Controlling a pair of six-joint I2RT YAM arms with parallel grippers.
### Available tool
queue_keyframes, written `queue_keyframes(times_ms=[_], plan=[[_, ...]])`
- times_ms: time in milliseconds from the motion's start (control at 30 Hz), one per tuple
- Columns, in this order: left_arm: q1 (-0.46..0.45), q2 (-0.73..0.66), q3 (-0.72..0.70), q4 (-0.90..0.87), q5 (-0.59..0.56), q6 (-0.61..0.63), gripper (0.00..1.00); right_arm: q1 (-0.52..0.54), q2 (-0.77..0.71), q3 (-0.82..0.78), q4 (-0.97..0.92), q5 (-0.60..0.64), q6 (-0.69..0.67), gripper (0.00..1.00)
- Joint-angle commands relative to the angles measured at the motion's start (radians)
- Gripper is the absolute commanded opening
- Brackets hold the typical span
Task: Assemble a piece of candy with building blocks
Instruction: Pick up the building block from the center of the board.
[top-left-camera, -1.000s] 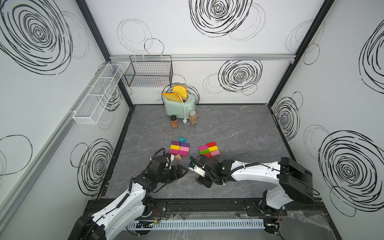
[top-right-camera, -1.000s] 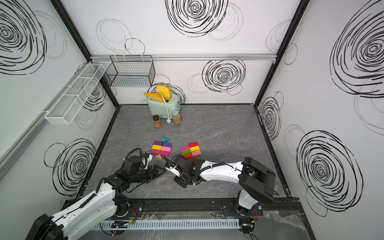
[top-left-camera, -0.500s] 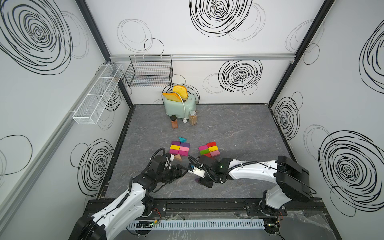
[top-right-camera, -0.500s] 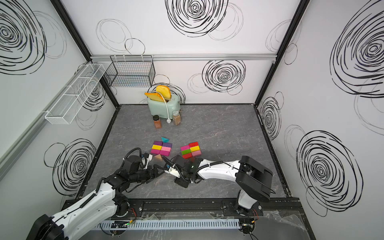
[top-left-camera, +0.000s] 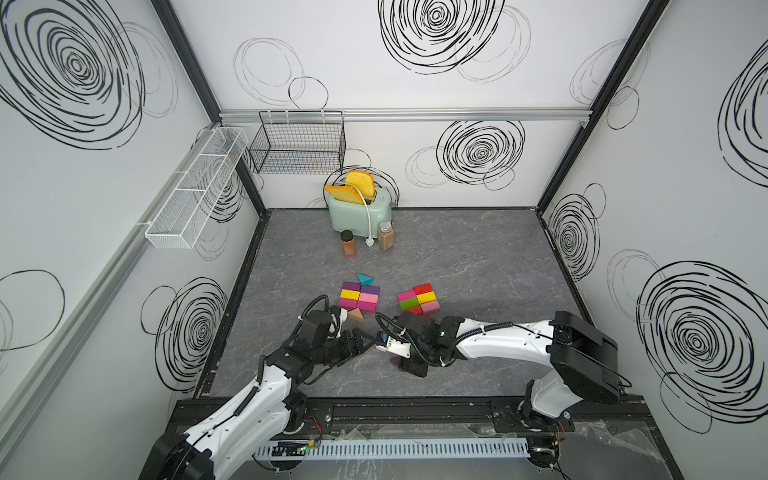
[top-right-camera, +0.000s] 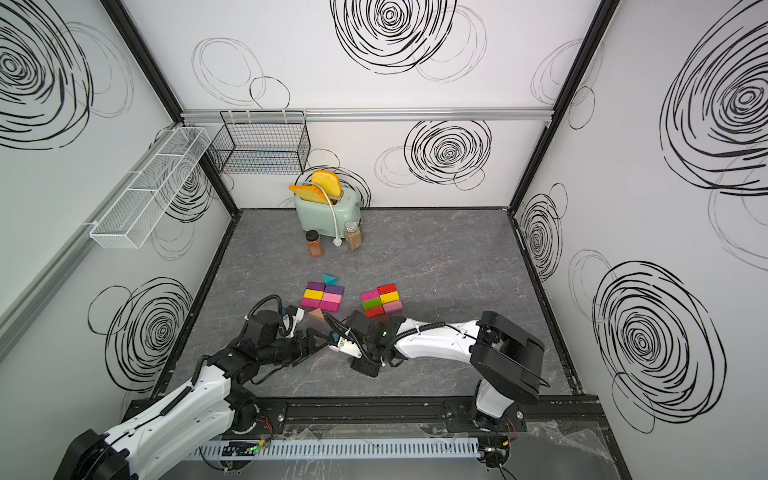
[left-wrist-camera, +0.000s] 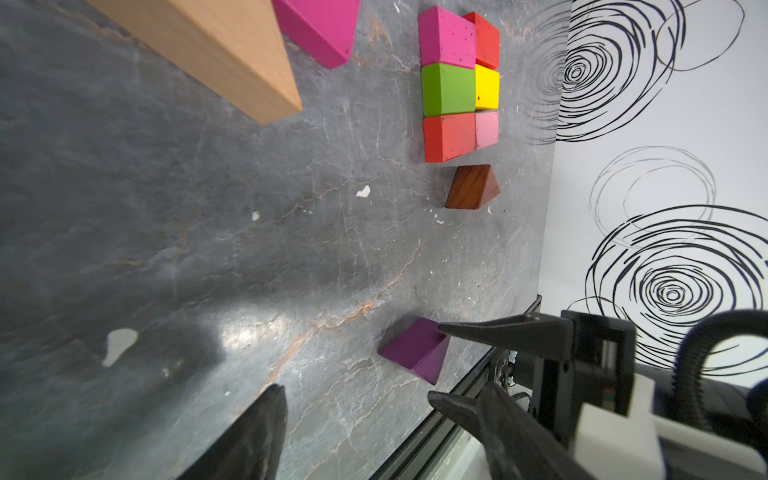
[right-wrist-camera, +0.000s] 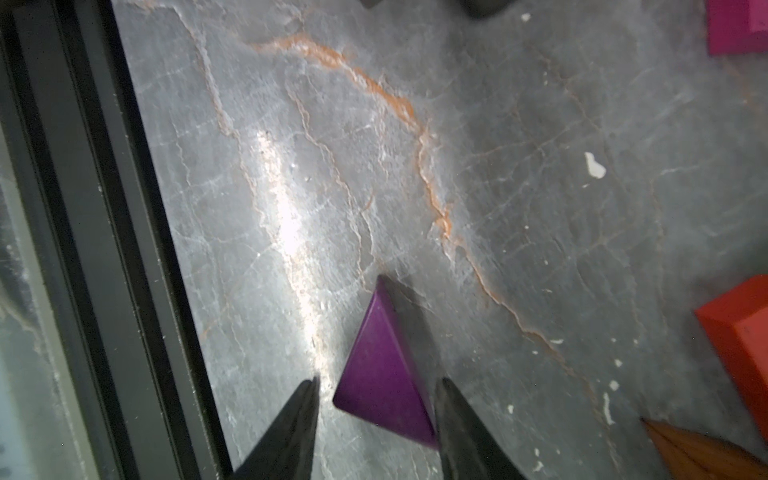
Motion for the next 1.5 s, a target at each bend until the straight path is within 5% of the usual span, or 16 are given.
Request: queue_keyframes(times_ms=[0, 967, 1467], plan=[[0.011, -0.005, 0.003, 0.037, 0.015, -0.01, 0.77, -0.005, 0.018, 0.008, -0.031, -0.016, -0.033, 0.49], [0.069, -0.006, -0.014, 0.038, 0.05, -0.034, 0.77, -0.026, 0.039, 0.007, 0.04, -0.065, -0.054, 0.4], [0.101, 0.02, -0.016, 0.061, 0.078, -0.03, 0.76, -0.077, 0.001, 0.036, -0.008, -0.045, -0.104, 0.19]])
